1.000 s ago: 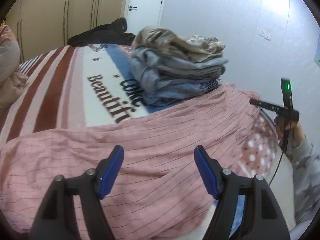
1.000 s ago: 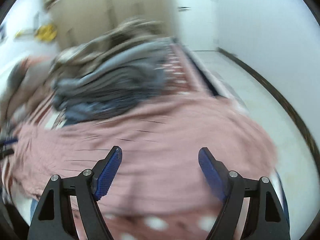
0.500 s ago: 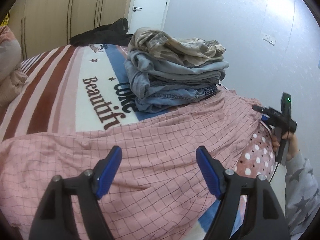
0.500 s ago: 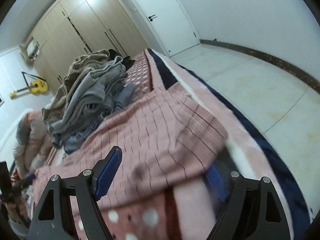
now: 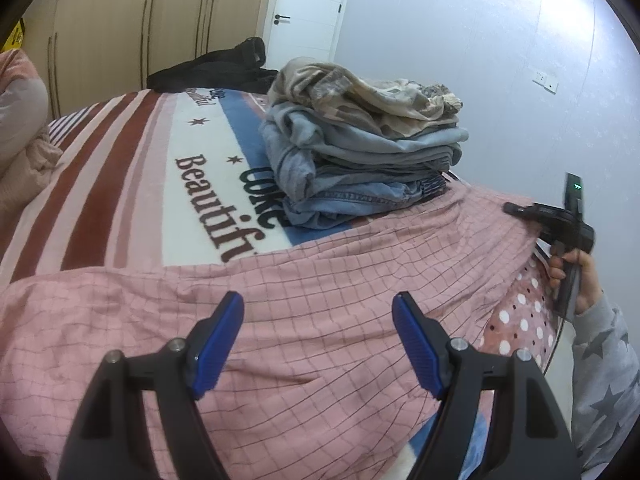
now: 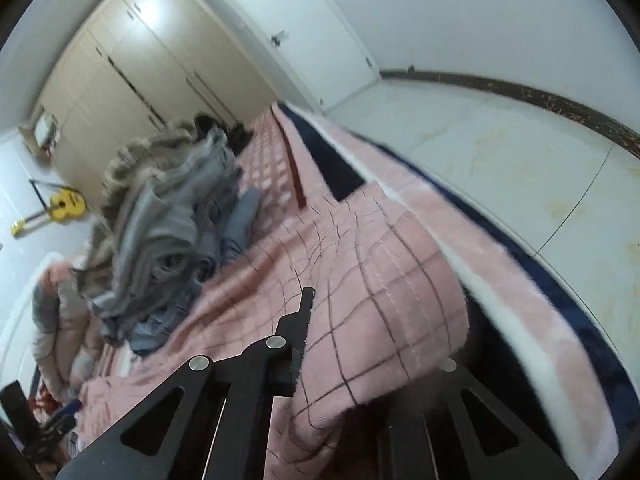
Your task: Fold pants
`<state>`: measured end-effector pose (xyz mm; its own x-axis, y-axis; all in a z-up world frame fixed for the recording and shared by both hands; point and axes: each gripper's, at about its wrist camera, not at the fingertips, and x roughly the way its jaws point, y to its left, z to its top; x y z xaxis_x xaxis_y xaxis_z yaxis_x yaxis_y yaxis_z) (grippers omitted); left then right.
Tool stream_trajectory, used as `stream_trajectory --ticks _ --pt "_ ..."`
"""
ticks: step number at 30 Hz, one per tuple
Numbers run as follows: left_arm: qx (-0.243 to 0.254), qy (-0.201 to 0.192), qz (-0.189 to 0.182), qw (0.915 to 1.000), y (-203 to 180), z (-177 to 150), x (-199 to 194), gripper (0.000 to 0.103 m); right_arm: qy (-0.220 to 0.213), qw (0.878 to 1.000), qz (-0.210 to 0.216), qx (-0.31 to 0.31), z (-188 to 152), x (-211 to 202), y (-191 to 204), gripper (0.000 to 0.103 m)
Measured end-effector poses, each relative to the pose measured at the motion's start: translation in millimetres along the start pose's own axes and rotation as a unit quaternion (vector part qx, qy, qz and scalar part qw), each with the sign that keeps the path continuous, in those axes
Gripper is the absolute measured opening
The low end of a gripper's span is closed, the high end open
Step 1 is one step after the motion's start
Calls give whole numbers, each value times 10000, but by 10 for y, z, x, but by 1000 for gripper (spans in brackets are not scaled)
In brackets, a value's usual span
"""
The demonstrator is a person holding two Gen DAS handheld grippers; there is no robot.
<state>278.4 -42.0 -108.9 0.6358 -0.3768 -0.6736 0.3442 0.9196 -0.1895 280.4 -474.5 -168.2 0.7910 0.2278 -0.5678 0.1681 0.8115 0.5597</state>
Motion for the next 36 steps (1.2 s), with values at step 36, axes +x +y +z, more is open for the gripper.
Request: stream_trajectory --ticks 36 --pt "-280 -395 90 9988 400 -183 -395 73 -420 9949 -389 -833 -245 -626 619 3"
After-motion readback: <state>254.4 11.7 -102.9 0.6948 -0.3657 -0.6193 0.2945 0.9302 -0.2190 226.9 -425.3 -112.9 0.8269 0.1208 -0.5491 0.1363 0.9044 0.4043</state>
